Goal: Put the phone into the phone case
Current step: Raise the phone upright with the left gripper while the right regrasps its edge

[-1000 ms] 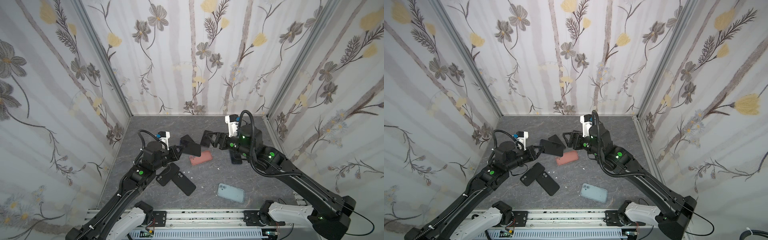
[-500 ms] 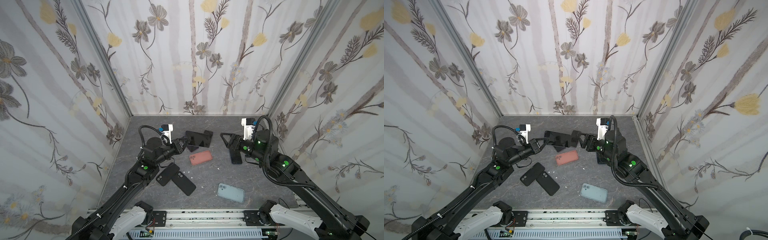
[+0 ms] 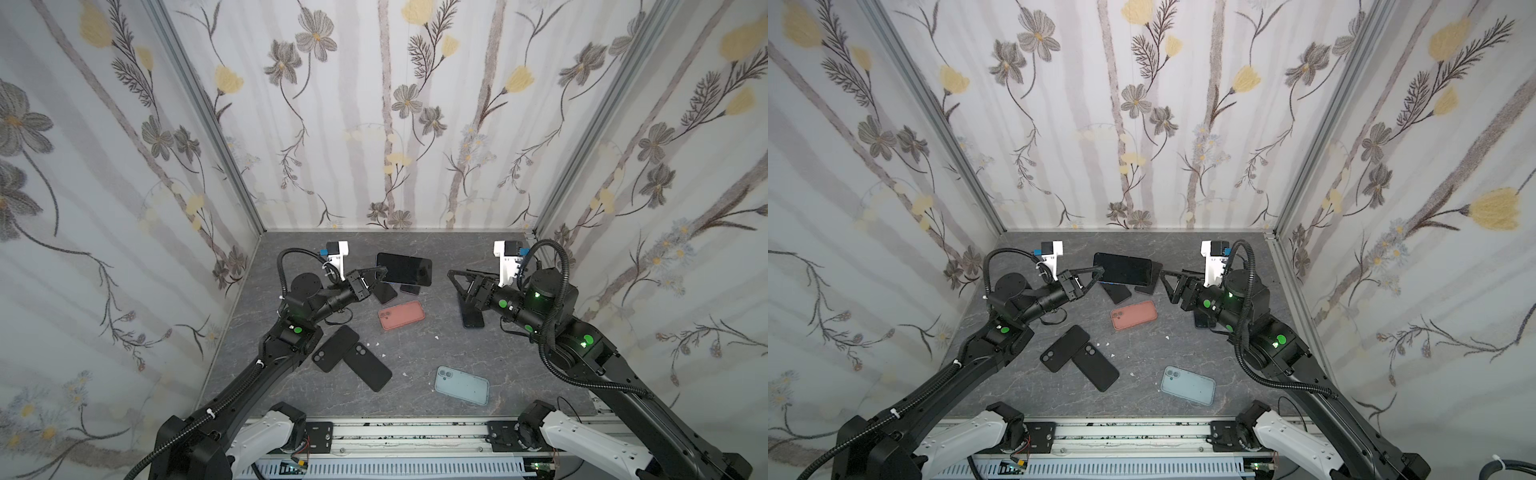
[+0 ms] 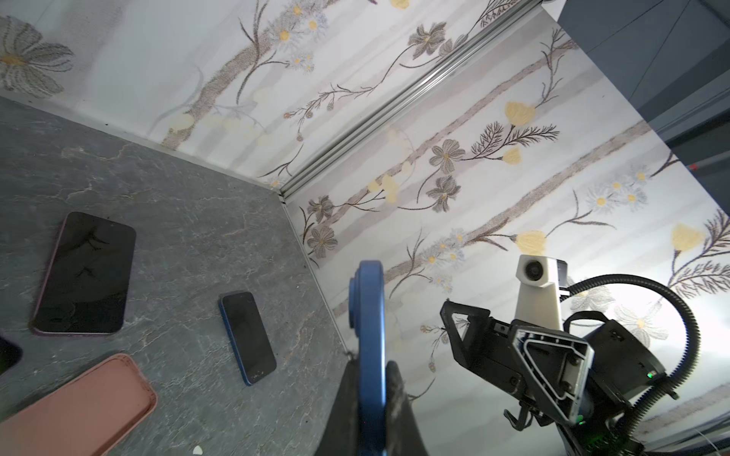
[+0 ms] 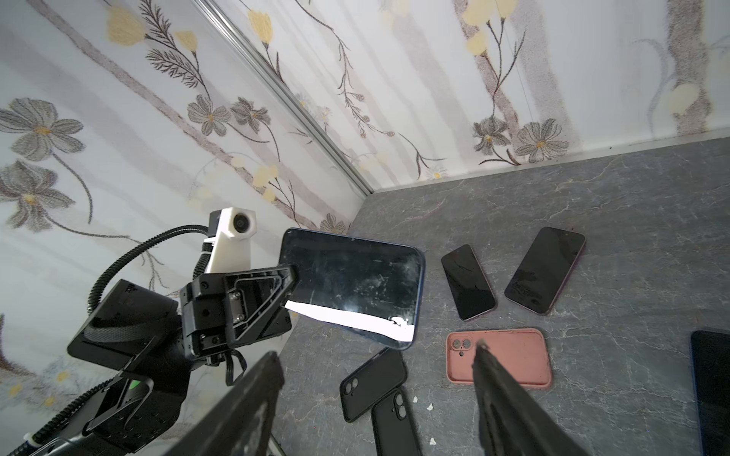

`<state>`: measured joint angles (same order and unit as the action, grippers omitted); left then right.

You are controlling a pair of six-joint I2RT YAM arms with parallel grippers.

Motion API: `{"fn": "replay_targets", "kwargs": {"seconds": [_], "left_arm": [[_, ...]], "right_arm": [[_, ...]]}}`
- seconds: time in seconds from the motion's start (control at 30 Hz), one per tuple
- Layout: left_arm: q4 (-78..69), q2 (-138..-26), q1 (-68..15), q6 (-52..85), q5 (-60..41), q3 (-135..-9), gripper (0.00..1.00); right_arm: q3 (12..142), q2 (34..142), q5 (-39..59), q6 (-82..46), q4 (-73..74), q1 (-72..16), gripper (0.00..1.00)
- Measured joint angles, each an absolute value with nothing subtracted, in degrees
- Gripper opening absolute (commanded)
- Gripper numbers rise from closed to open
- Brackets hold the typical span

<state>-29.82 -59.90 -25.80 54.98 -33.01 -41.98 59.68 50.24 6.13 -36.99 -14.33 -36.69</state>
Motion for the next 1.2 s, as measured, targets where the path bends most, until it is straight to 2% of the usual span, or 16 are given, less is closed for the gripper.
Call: {"fn": "replay_targets", "kwargs": {"seconds": [0.2,0.5,0.8,0.97,1.2], "left_arm": [[-34.0,-59.7,-25.6,57.6,-33.6,-40.0,0.0],[-41.4,-60.8,-25.2,63.7,-36.2,-38.2,0.0],[-47.5,-62.9,-25.1,68.4,-38.0,-38.8,0.0],[-50.4,-64.4,-25.1,70.6,-39.1,-38.8,0.0],[-52.2,-65.1,-25.1,71.6,-40.5,-38.9,0.0]], "right_arm": [[58.9,51.0,7.8,-37.0,-13.6,-35.5,0.71],[55.7,55.8,17.3,-40.3,-6.0,-35.3,0.68],[55.5,58.6,25.3,-43.1,2.4,-35.3,0.59],[55.6,59.7,27.1,-44.6,5.0,-35.2,0.49],[55.4,60.4,27.9,-46.6,6.4,-35.3,0.29]]}}
